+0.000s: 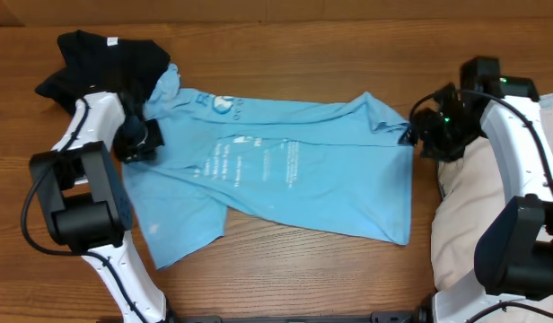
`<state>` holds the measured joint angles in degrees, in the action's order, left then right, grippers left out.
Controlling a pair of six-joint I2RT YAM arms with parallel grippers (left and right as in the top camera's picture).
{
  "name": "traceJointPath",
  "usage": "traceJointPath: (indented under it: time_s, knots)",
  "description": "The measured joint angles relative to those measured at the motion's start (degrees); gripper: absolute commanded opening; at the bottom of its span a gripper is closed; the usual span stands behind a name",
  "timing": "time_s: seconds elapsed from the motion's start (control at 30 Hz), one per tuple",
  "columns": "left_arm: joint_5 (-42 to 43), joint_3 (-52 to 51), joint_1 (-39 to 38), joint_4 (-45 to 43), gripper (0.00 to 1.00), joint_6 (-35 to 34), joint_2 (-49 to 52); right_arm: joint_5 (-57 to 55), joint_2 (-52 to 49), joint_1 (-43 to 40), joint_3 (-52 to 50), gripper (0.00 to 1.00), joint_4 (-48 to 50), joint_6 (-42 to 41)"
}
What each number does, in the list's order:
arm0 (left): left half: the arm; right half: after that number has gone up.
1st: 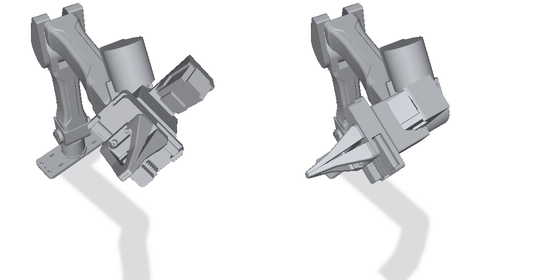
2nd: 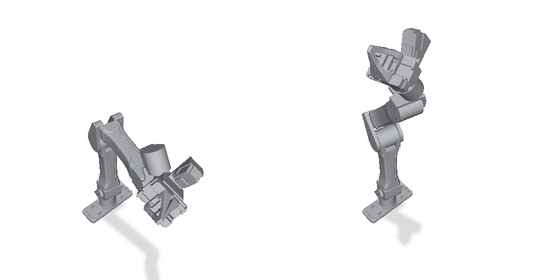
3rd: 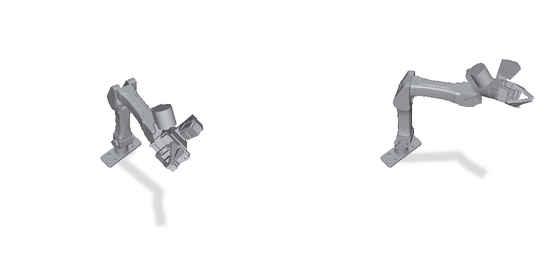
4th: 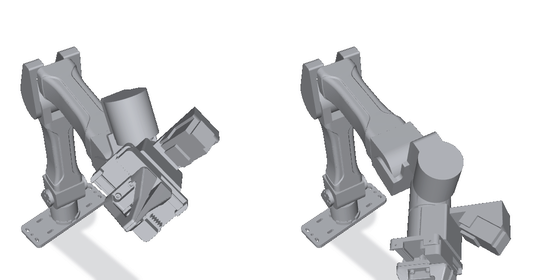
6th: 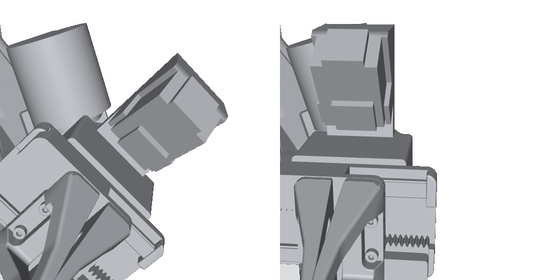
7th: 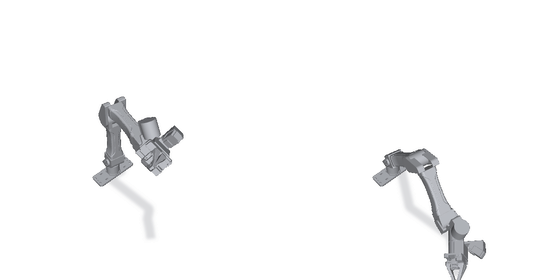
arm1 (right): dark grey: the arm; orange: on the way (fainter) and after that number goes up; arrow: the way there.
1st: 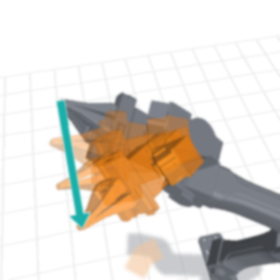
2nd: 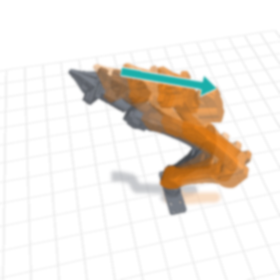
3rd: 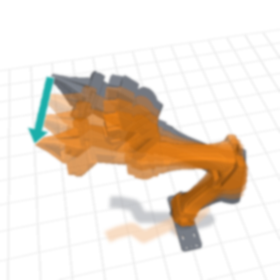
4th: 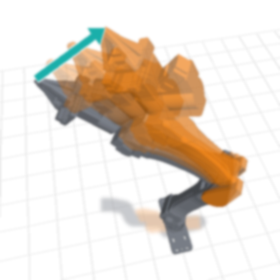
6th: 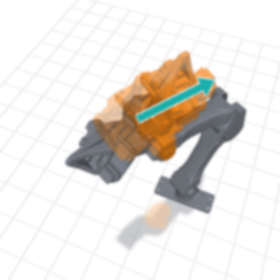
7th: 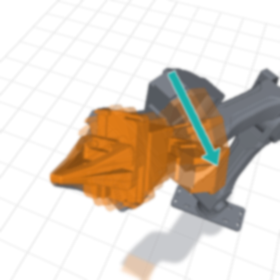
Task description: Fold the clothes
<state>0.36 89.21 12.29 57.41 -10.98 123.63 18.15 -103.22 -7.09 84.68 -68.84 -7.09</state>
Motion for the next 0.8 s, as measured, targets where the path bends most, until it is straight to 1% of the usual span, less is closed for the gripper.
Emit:
traceJointPath:
  time_s: [0.1, 0.13, 0.17, 0.2, 0.37, 0.43, 0.6, 0.8]
  knots:
    - [-1.55, 0.57, 1.16, 1.18, 0.04, -0.94, 0.33, -0.17, 0.0, 2.03, -1.16, 0.59, 8.04, 0.28]
    - [-2.05, 0.68, 1.27, 1.36, 0.04, -0.98, 0.42, -0.2, 0.02, 2.99, -2.23, 0.61, 11.32, 0.07]
    - [-2.38, 0.76, 1.25, 1.42, 0.04, -1.09, 0.46, -0.28, 0.0, 3.69, -3.17, 0.67, 13.73, -0.28]
    - [-2.64, 0.83, 1.18, 1.49, 0.04, -1.11, 0.5, -0.35, 0.02, 4.59, -4.74, 0.69, 16.79, -0.72]
    - [-3.39, 0.9, 0.9, 1.53, 0.04, -1.09, 0.55, -2.71, -0.04, 8.57, -12.31, 0.7, 30.69, -1.14]
    - [-3.58, 0.9, 0.81, 1.51, 0.04, -1.09, 0.55, -4.13, -0.04, 9.7, -14.53, 0.69, 34.93, -1.22]
    - [-3.45, 0.9, 0.81, 1.46, 0.04, -1.09, 0.55, -7.54, -0.09, 10.51, -18.32, 0.61, 43.98, -1.27]
    - [-3.19, 0.9, 0.83, 1.4, 0.04, -1.09, 0.55, -9.18, -0.63, 10.51, -19.89, 0.57, 48.0, -1.31]
